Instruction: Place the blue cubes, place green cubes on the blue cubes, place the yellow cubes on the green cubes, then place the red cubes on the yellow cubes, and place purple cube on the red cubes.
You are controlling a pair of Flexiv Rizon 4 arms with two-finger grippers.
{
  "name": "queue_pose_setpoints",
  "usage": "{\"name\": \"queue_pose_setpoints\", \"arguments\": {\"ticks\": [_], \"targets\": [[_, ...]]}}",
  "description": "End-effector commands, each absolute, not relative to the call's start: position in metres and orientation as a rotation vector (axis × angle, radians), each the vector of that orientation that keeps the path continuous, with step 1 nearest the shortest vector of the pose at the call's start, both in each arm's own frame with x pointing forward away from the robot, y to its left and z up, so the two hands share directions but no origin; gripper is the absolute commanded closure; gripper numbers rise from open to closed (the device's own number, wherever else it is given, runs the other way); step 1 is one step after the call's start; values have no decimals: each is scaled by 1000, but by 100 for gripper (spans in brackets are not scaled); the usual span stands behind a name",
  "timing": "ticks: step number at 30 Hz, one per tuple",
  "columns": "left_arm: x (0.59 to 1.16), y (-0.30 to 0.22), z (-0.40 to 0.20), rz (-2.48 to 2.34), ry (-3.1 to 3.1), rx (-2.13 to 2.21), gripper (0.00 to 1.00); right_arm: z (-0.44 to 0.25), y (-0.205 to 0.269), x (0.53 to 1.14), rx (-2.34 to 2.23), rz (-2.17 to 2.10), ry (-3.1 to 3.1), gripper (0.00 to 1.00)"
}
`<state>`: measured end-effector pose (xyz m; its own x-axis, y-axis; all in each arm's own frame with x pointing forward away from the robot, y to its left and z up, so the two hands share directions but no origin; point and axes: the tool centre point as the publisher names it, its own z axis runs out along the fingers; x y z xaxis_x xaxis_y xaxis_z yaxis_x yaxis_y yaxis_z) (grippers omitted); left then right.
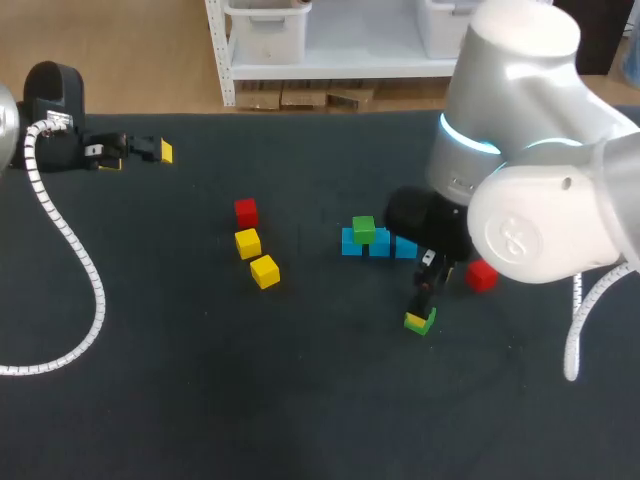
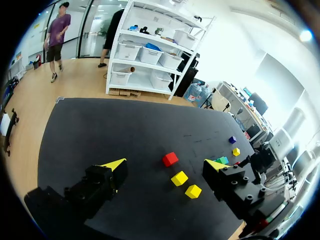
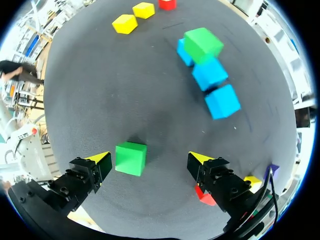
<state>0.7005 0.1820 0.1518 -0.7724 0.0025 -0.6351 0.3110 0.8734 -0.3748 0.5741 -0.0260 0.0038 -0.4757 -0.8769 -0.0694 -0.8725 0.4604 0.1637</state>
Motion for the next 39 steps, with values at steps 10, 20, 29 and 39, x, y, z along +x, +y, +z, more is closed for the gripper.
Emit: {"name": "queue_pose_setpoints", "arguments": {"ticks": [10,20,29,39], "targets": [[700,184,150,-631,2379,230,0,-2,-22,566,1623,-238,-2629,17],[700,184,150,-631,2379,230,0,-1,-28,570,1610,-199,-2651,100],[700,184,150,-631,2379,230,0,15,-37,573,1616,-223,-2655,100],[700,184,150,-631,2379,230,0,47,-54,589,1591,-239,-2732,100]]}}
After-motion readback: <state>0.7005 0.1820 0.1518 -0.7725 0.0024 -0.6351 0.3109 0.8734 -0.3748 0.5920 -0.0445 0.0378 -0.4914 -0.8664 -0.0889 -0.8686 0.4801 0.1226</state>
